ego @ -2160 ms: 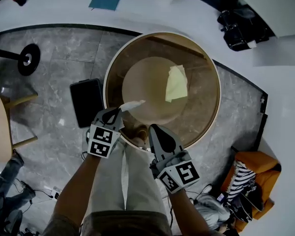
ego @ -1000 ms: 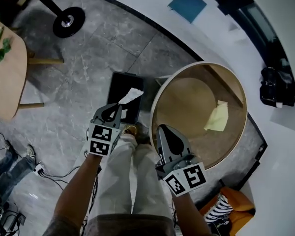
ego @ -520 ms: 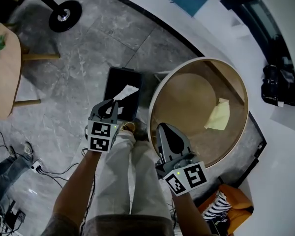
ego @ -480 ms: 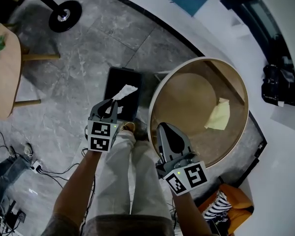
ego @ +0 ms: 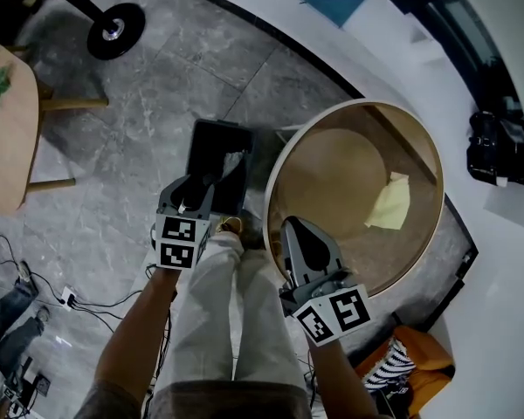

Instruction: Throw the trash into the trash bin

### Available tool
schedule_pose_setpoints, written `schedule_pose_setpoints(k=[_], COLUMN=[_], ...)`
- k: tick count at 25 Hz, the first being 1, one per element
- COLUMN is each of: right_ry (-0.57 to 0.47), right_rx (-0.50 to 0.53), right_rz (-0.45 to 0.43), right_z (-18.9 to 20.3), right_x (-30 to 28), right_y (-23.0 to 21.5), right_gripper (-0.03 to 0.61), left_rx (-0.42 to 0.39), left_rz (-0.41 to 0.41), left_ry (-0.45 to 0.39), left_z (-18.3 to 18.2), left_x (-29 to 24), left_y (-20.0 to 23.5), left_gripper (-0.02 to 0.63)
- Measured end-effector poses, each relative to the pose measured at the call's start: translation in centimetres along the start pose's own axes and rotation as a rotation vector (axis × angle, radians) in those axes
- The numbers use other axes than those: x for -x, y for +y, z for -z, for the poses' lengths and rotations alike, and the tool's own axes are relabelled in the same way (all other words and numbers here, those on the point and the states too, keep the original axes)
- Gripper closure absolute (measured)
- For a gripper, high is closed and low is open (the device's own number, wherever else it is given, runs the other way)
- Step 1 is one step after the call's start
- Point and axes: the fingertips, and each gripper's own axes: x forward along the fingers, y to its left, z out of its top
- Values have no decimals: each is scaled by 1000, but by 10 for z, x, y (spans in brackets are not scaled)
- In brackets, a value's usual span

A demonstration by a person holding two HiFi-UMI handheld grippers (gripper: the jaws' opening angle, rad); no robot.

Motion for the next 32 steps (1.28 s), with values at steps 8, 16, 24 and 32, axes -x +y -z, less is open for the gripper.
schedule_pose_setpoints(k=[8, 16, 24, 32], right_ry=[-30, -87, -195, -302], right_rx=[-7, -25, -75, -180], right_rz=[12, 58, 208, 432], right_z=[-8, -21, -31, -7], right_x=[8, 37, 108, 212], right_y=[-3, -9, -42, -97], right_gripper=[558, 558, 558, 558], left_rx=[-7, -61, -191, -364], left_rz=[36, 144, 299, 534], left_ry=[-8, -58, -64, -51], left_z=[-16, -55, -88, -99], left_x=[9, 31, 46, 44], left_y=[-15, -60, -149, -297], left_gripper=[493, 594, 595, 594])
